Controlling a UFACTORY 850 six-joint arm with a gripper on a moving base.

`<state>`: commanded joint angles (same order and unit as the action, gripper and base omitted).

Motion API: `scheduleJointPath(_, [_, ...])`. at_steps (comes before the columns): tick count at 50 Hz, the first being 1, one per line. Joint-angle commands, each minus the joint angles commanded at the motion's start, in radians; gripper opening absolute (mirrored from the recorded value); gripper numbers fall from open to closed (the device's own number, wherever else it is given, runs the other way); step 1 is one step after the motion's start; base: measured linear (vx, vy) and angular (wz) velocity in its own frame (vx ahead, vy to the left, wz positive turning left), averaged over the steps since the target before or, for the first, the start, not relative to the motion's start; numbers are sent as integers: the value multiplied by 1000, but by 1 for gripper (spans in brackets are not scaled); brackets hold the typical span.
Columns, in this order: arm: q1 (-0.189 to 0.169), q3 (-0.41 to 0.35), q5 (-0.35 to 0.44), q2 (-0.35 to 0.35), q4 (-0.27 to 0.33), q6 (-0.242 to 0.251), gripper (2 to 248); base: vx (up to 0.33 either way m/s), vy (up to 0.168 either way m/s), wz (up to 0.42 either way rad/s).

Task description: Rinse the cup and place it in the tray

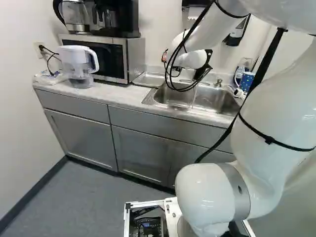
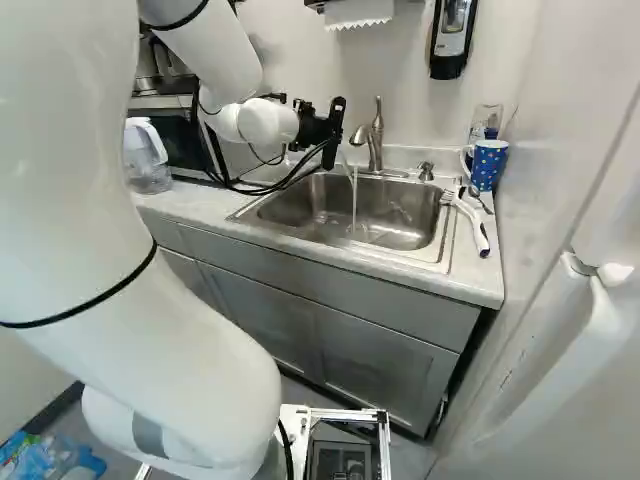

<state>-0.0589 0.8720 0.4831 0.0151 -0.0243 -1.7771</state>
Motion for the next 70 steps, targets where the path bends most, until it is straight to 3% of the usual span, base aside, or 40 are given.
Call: scheduleJointPath(70, [0,0,0,0,0,0,125,0,0,0])
